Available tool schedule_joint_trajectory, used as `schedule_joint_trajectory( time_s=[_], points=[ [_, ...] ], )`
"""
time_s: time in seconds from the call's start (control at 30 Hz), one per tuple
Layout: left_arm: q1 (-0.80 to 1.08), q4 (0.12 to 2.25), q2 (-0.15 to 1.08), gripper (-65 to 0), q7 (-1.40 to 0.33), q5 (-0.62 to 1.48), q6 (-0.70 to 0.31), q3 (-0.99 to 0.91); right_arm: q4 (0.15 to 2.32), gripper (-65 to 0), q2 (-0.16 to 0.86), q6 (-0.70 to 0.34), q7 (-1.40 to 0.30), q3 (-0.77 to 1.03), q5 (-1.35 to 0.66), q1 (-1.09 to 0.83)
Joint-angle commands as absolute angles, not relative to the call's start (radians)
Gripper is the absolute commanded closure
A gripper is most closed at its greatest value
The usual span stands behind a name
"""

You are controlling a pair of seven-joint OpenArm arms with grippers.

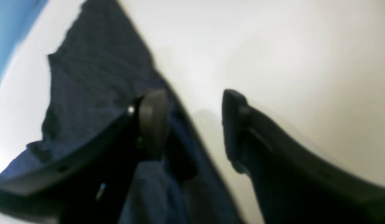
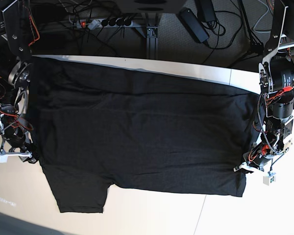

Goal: Fold the T-shirt properly
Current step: 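Move the right gripper to the opposite side edge and grasp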

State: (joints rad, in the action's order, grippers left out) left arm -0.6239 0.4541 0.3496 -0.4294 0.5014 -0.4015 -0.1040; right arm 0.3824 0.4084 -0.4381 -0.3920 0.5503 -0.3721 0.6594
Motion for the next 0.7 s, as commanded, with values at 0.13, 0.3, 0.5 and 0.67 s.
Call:
schedule_joint_trajectory(
  time_s=[0.13, 0.3, 0.5, 0.67],
  points=[
    [-0.643, 0.463, 0.363, 0.0, -0.442, 0.491, -0.408, -0.104, 0.39, -30.0, 0.367, -0.453, -0.399, 0.546, -0.325, 0.689],
    [-0.643, 0.463, 0.363, 0.0, -0.44, 0.497, -0.408, -0.104, 0.391, -29.9, 0.346, -0.47, -0.399, 0.473, -0.318, 0.698],
    [-0.643, 0.463, 0.363, 0.0, -0.427, 0.497, -0.408, -0.104, 0.391, -13.1, 0.347, -0.468, -0.367, 0.351, -0.272, 0.698],
    [-0.643, 0.463, 0.367, 0.0, -0.422, 0.526, -0.408, -0.104, 0.422, 0.0, 0.349, -0.468, -0.336, 0.343, -0.171, 0.693]
  ],
)
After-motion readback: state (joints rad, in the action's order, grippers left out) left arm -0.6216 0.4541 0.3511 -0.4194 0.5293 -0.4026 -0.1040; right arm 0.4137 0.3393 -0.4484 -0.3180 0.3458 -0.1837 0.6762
